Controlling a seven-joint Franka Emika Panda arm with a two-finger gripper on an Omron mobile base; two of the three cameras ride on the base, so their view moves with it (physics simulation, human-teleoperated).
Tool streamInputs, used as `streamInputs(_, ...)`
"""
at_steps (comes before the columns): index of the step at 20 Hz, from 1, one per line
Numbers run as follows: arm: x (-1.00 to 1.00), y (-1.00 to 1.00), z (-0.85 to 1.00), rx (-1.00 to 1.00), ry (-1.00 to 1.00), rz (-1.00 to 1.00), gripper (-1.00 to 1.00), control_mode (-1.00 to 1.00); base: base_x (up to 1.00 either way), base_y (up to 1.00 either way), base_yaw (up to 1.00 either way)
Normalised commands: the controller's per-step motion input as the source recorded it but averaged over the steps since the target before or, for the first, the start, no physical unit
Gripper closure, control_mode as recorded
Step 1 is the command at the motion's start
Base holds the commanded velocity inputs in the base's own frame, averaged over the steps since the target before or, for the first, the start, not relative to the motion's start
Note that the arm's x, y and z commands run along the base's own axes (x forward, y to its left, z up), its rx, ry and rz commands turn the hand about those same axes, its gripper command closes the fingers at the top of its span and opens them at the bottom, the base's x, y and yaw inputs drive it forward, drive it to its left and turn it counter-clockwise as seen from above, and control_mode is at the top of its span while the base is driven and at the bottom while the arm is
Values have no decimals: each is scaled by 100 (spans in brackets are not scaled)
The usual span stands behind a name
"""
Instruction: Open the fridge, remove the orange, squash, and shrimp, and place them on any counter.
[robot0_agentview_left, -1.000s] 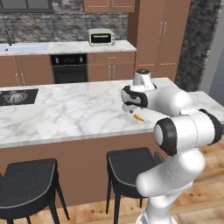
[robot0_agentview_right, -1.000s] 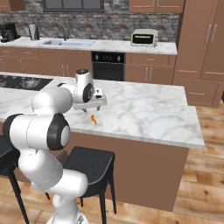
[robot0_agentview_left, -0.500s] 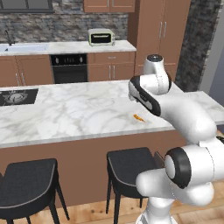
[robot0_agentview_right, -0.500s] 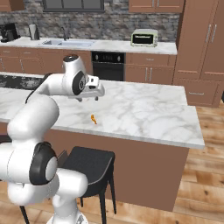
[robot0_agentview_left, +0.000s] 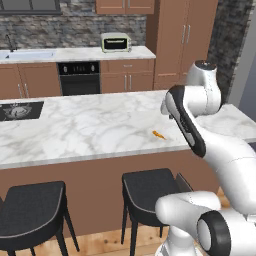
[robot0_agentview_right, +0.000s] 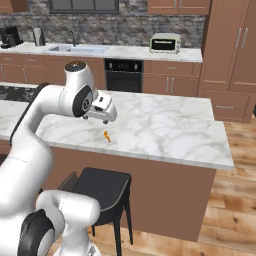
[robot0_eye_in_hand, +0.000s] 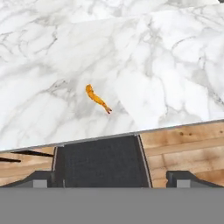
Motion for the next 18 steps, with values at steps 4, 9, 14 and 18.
streamInputs(4, -78, -2, 99, 4, -4, -7, -100, -100, 0, 0, 0)
streamInputs(9, -83, 0, 55, 0, -1, -7, -100, -100, 0, 0, 0)
streamInputs(14, -44, 6, 26, 0, 0, -1, -100, -100, 0, 0, 0)
streamInputs(18, -25, 16, 5, 0, 1, 7, -100, -100, 0, 0, 0)
